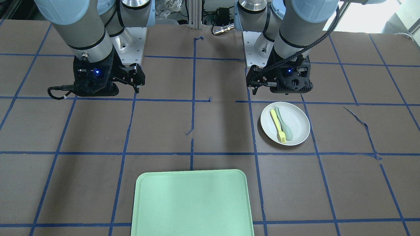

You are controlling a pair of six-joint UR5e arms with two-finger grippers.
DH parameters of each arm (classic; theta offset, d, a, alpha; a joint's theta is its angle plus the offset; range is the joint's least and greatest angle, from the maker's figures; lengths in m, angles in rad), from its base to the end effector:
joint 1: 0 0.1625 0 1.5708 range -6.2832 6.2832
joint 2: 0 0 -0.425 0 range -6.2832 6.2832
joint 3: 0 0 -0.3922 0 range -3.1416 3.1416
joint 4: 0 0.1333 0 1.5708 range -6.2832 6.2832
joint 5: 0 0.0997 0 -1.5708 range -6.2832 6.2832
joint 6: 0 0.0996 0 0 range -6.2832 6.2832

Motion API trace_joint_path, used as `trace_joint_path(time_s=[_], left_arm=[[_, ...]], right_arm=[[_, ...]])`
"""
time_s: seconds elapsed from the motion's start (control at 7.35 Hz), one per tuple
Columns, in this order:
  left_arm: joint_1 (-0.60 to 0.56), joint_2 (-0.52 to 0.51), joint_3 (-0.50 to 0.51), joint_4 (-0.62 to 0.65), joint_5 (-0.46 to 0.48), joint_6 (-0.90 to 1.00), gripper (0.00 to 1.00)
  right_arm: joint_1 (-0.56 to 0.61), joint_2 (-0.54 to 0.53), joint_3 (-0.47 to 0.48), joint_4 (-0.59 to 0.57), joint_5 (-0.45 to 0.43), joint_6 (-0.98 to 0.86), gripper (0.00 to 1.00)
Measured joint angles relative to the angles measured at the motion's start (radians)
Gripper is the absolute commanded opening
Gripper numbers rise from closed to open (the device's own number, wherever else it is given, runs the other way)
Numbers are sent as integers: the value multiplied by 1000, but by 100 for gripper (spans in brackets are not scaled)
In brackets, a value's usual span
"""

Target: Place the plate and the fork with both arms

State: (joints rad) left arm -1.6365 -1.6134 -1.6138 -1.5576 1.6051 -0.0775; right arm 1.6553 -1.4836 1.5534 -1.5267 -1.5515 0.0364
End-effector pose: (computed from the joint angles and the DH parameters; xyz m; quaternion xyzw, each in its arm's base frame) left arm -0.1625 -0.4915 0.4471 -0.0053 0.9992 0.0349 0.0197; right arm 0.1783 -0.5027 0.4483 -0.0235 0.9981 0.0574 0.0062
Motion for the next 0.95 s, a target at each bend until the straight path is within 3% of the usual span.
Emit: trace_joint_path(time_s=[0.95], left_arm=[[4,1,-2,11,-1,6,100]], right_arm=[[0,2,-11,-6,-15,1,100]])
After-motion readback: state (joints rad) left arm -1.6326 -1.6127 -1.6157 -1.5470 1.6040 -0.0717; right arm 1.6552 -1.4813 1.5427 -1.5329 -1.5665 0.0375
